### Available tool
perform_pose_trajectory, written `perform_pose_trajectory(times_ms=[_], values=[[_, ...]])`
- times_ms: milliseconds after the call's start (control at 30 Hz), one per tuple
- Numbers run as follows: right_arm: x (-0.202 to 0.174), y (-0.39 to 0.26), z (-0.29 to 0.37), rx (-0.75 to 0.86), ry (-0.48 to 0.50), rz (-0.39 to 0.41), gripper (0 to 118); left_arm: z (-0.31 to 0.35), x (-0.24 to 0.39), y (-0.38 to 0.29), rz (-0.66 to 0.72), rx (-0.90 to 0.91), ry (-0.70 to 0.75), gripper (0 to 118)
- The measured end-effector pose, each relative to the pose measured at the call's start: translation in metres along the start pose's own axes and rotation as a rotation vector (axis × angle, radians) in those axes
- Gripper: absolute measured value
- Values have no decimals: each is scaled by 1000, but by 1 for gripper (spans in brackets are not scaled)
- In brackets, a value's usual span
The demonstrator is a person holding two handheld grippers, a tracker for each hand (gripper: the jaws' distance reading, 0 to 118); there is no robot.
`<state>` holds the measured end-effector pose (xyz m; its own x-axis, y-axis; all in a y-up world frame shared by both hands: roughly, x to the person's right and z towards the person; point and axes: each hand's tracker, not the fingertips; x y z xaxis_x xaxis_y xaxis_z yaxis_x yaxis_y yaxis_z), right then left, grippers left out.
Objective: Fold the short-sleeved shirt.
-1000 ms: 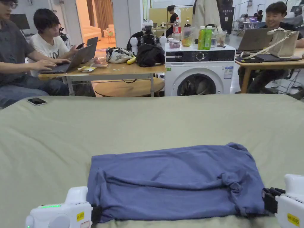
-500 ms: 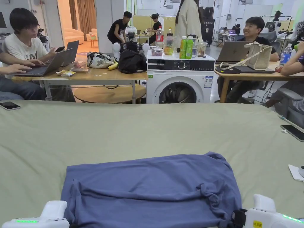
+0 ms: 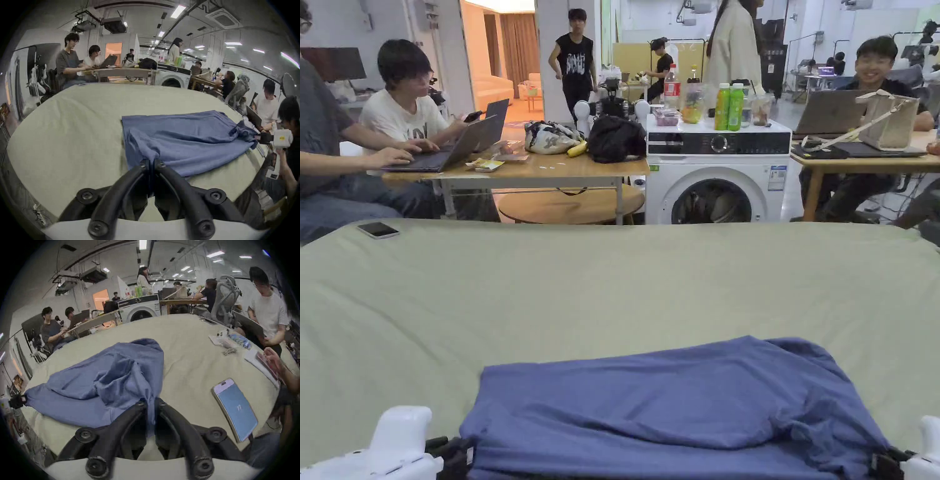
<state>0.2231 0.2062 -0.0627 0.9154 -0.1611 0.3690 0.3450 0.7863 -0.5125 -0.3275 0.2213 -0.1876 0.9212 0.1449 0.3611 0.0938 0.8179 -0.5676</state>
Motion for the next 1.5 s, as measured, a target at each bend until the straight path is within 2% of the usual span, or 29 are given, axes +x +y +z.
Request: perform_pose_trajectory(times_ms=[200,367,467,500,533,567,600,700,800,900,933,967,1000,1033,1067,1100,1167,1300,1400,1467,1500], values=[[-1,-50,26,-67,-14,42,4,31,-2,-54,-41,-100,5,0],[2,-65,30,-90,-7,25,4,27,-6,-74,-2,-125,2,0],[-1,-61,30,-72,-11,55,8,19,-13,-72,42,-116,-8,8],[-2,-59,32,-63,-25,56,24,20,-15,-71,60,-98,2,28],[-2,-58,35,-49,-18,51,47,23,-15,-69,78,-76,-5,50],[-2,-55,39,-22,16,39,65,28,-14,-65,95,-34,-16,63],[-4,-52,43,6,42,31,70,33,-12,-60,97,10,-24,64],[-20,-42,51,75,78,73,70,43,4,-37,69,105,-28,64],[-42,-30,51,123,170,103,70,44,29,-13,17,176,-48,64],[-65,-22,46,132,205,128,67,38,50,3,-20,209,-57,64],[-72,-19,44,128,224,140,60,35,56,6,-21,204,-73,62],[-78,-18,43,125,235,151,46,32,60,9,-30,190,-112,55],[-83,-17,42,126,233,157,20,30,64,10,-34,188,-133,35],[-87,-18,41,126,231,169,4,29,68,10,-42,192,-130,19],[-91,-19,40,126,227,181,0,29,72,8,-51,190,-124,7],[-93,-20,39,125,232,183,0,28,75,8,-65,186,-112,0],[-96,-21,36,113,244,184,0,25,78,7,-70,177,-98,0],[-102,-19,21,101,183,241,0,15,68,13,-28,129,-108,0],[-101,-14,11,94,185,226,0,-1,47,29,15,110,-56,0],[-97,-13,6,82,203,202,0,-25,24,46,84,29,-37,0],[-94,-14,4,74,210,194,0,-37,12,53,112,25,-37,13]])
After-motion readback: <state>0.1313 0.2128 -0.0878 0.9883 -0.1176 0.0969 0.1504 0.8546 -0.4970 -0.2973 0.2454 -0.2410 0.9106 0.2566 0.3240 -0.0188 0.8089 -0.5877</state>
